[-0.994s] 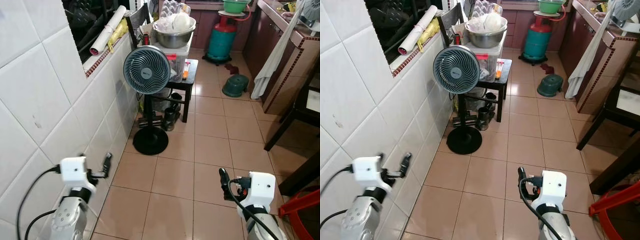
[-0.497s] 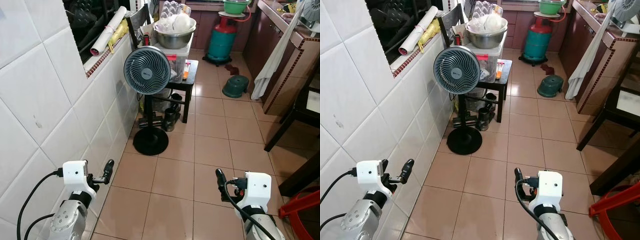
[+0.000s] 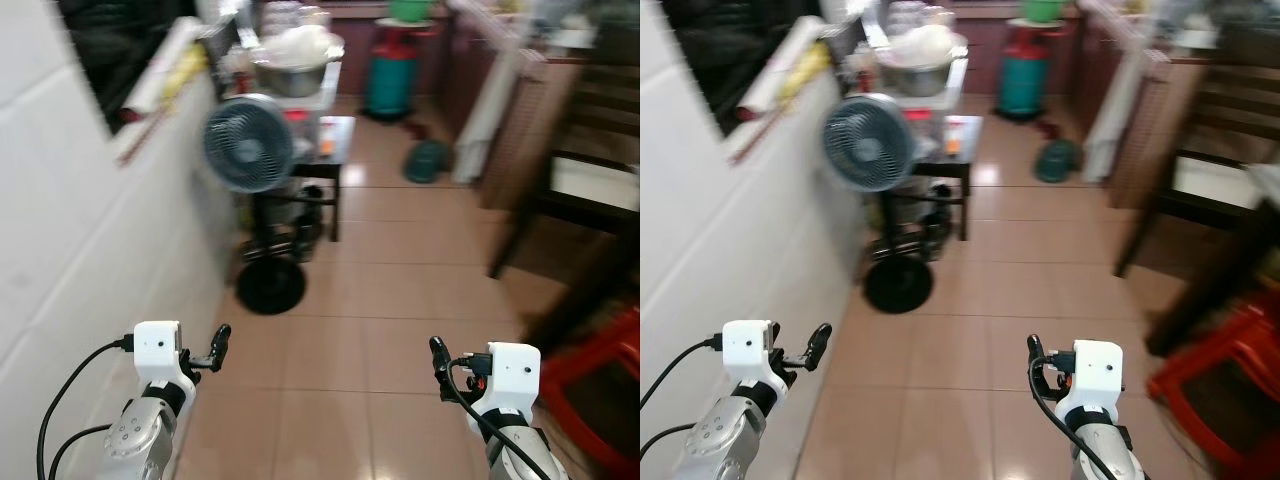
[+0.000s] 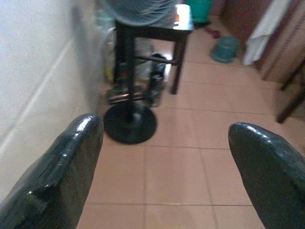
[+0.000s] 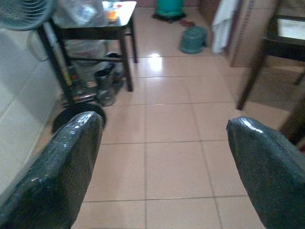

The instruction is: Setting the table

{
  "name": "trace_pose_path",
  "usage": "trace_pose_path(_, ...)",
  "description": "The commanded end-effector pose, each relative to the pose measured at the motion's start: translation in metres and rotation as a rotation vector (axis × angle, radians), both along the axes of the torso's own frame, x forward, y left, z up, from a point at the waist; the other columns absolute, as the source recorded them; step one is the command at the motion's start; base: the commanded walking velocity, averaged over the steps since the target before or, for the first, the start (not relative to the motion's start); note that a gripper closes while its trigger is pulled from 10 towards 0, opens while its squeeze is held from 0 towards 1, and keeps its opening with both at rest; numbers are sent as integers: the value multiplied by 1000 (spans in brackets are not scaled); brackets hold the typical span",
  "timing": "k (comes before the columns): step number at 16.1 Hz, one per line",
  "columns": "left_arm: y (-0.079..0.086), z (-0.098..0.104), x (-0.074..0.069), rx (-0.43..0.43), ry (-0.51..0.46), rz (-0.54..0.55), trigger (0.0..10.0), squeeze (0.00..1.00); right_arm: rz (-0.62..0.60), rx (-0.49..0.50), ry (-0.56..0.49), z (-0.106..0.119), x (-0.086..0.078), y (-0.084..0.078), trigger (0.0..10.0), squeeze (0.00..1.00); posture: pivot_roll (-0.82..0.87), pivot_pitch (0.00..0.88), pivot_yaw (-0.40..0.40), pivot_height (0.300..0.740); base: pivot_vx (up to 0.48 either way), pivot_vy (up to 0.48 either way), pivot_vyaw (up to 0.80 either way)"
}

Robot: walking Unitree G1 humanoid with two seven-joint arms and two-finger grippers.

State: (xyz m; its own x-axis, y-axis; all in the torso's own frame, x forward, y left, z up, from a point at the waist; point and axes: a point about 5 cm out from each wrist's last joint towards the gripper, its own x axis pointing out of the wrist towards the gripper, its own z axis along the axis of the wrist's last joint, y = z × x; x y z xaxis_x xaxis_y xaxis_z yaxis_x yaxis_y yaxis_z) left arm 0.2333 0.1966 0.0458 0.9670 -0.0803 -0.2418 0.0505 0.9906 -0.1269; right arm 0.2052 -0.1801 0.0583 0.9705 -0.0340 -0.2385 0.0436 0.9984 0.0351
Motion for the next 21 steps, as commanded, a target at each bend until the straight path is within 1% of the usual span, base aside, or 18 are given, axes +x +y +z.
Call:
trace_pose_path(1, -1, 5, 3, -5, -23, -5, 10000, 0, -10, -5, 6, 0, 2, -2, 10000, 0, -5, 0, 20, 740, 0, 0, -800)
trace_pose_path(3, -2, 8, 2, 7, -32, -22, 10000, 0, -8, 1, 6, 0, 2, -1, 10000, 0, -3, 0, 20, 740, 0, 0, -800)
trace_pose_path(5, -3, 7, 1, -10, -26, -31, 10000, 0, -6, 3, 8, -1, 1, 0, 10000, 0, -3, 0, 20, 740, 0, 0, -800)
trace_pose_path(9, -6, 6, -1, -16, -17, -54, 10000, 0, -14, 0, 9, -1, 1, -1, 10000, 0, -5, 0, 23, 740, 0, 0, -800)
trace_pose_path(12, -7, 6, 0, -19, -17, -62, 10000, 0, -13, -5, 5, -1, 3, -1, 10000, 0, -6, 0, 24, 740, 247, 0, -800)
trace_pose_path(14, -8, 6, 0, -18, -13, -68, 10000, 0, -33, -10, -8, 2, 8, -6, 10000, 0, -9, 0, 27, 740, 246, 0, -800)
trace_pose_path(21, -11, 3, -1, -18, -3, -78, 10000, 0, -29, -18, -5, 1, 9, -7, 10000, 0, -9, 0, 21, 740, 246, 0, -800)
